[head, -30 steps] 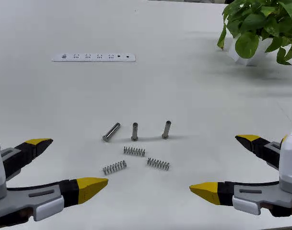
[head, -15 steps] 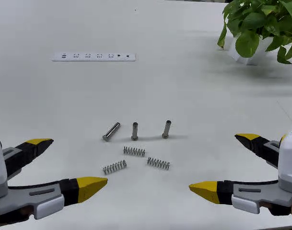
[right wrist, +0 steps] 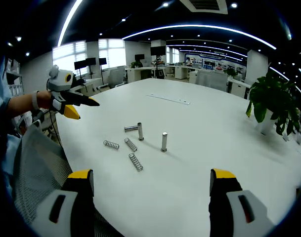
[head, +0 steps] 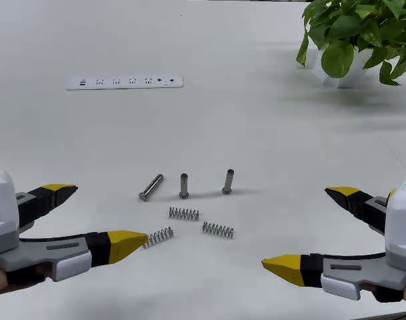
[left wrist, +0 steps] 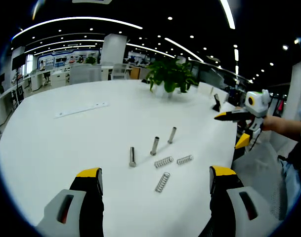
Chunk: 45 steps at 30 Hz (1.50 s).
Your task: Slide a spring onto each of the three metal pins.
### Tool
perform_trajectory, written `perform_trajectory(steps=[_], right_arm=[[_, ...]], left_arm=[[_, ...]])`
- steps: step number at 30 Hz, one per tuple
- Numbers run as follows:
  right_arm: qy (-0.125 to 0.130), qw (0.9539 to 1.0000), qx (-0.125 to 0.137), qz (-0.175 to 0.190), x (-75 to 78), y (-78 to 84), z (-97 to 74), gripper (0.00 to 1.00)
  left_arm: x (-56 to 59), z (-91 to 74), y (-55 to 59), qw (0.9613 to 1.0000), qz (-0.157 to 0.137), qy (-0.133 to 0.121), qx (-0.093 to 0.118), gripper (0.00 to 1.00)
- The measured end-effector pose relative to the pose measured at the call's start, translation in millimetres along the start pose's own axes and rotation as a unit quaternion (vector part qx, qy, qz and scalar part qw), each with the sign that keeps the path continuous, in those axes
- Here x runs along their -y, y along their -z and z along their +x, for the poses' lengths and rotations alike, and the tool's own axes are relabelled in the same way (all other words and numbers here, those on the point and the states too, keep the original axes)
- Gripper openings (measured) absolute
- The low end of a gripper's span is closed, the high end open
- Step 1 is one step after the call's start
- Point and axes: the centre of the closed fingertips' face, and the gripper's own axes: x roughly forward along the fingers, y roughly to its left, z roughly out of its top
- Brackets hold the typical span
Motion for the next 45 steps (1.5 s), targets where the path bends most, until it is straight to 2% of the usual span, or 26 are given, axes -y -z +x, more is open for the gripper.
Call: perform_trajectory(steps=[8,12,15,20,25,30,32,35,44,45], right_arm=[[-0.001,1.0000,-0.003,0.005,-0.2,4.9,0.3,0.99],[0.000,1.0000,-0.005,0.008,0.6,7.8,0.3,0.99],[0.001,1.0000,-0.005,0.008,1.4,8.9,0.1,0.99],[0.002,1.0000,-0.007,0.006,2.1,9.8,0.1,0.99],[0.002,0.9999,-0.007,0.008,1.2,10.4,0.2,0.99],[0.003,0.9999,-0.011,0.008,0.7,13.4,-0.4,0.99],[0.003,0.9999,-0.012,0.007,0.2,14.1,-0.8,0.99],[0.003,0.9999,-0.011,0.010,-0.3,14.9,-1.6,0.99],[0.005,0.9998,-0.011,0.014,-0.9,17.4,-3.8,0.99],[0.005,0.9998,-0.012,0.015,-1.1,17.8,-3.8,0.99]], left_arm=[[-9.3,16.2,-4.6,0.9992,0.020,0.008,-0.034,0.90],[-18.0,24.4,-6.7,0.9982,0.031,0.013,-0.050,0.88],[-19.1,31.7,-8.2,0.9970,0.040,0.017,-0.065,0.87],[-25.9,43.0,-9.9,0.9961,0.044,0.019,-0.074,0.82],[-38.1,56.7,-5.8,0.9950,0.040,0.023,-0.088,0.79],[-45.8,70.2,0.8,0.9925,0.049,0.021,-0.110,0.75],[-40.8,74.2,0.4,0.9918,0.048,0.017,-0.117,0.71],[-49.5,86.7,1.0,0.9912,0.047,0.016,-0.123,0.67],[-61.4,117.5,8.2,0.9880,0.035,0.009,-0.150,0.48],[-61.3,121.0,9.9,0.9875,0.027,0.008,-0.155,0.46]])
